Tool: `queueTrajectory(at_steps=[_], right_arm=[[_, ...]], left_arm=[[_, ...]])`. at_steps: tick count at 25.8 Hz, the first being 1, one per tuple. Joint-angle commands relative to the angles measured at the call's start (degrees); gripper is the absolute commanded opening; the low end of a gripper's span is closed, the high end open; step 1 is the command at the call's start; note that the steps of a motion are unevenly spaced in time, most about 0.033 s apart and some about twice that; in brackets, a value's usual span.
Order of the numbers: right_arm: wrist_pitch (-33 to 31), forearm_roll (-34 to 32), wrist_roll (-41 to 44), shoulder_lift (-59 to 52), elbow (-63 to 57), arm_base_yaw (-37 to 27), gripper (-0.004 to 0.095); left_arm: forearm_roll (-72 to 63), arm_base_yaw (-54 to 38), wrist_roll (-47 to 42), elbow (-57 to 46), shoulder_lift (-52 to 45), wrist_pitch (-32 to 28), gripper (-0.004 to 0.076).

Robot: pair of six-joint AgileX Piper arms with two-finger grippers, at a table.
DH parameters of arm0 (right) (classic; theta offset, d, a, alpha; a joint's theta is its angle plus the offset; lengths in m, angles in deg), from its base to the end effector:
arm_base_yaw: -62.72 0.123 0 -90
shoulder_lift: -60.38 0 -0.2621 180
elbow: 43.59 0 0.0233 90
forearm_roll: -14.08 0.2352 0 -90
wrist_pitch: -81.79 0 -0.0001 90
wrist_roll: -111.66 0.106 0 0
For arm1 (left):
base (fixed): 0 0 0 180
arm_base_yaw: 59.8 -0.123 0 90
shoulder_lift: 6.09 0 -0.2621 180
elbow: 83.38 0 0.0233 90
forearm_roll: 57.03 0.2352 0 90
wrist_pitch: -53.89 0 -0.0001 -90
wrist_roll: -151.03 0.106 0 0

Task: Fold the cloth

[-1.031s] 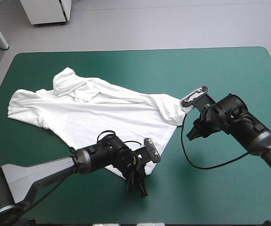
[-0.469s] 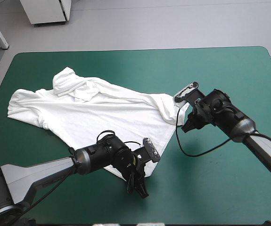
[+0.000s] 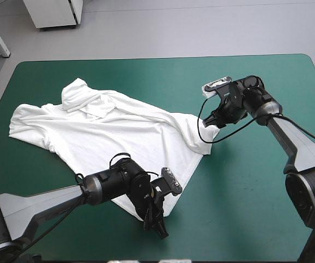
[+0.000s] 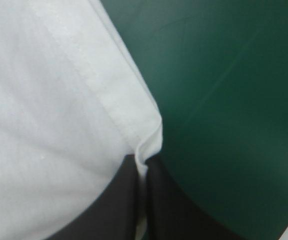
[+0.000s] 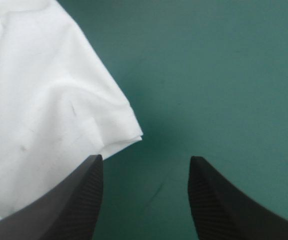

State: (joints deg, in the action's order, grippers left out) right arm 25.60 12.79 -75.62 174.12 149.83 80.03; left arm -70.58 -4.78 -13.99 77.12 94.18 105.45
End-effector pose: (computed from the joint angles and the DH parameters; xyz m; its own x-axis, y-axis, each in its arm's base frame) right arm 0.3665 0.1121 0.2465 -0.8266 -0.4033 -0.3924 -0.4094 0.9095 -0.0725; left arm 0.1443 -0.2402 0.1815 -0.4694 0.8637 -0.1837 0.8811 0.4445 -0.1614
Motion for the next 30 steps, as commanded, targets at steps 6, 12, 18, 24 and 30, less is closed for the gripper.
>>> queueTrajectory(at_steps=[6, 12, 18, 24, 30], right_arm=[[1.46, 5.5, -3.67, 1.78, 2.15, -0.39, 0.0504], [1.82, 5.74, -3.92, 5.32, 2.3, -0.39, 0.0504], [1.89, 6.42, -4.21, 7.94, 2.42, -0.39, 0.0497], [-1.28, 13.26, -10.13, 10.18, 2.42, -0.39, 0.0077], [-4.53, 12.95, -11.24, 8.36, 3.69, -0.93, -0.0013]], left_arm=[[-1.7, 0.43, -0.98, 0.7, -1.94, 1.58, -0.0009], [-1.7, 0.43, -1.87, 0.7, -1.94, 1.58, -0.0009], [-1.95, 0.43, -1.99, 0.7, -1.94, 1.58, -0.0009], [-0.75, 0.43, -3.66, 0.7, -1.94, -0.35, -0.0009], [9.27, 0.43, -12.15, 1.09, -4.52, 2.77, -0.0009]])
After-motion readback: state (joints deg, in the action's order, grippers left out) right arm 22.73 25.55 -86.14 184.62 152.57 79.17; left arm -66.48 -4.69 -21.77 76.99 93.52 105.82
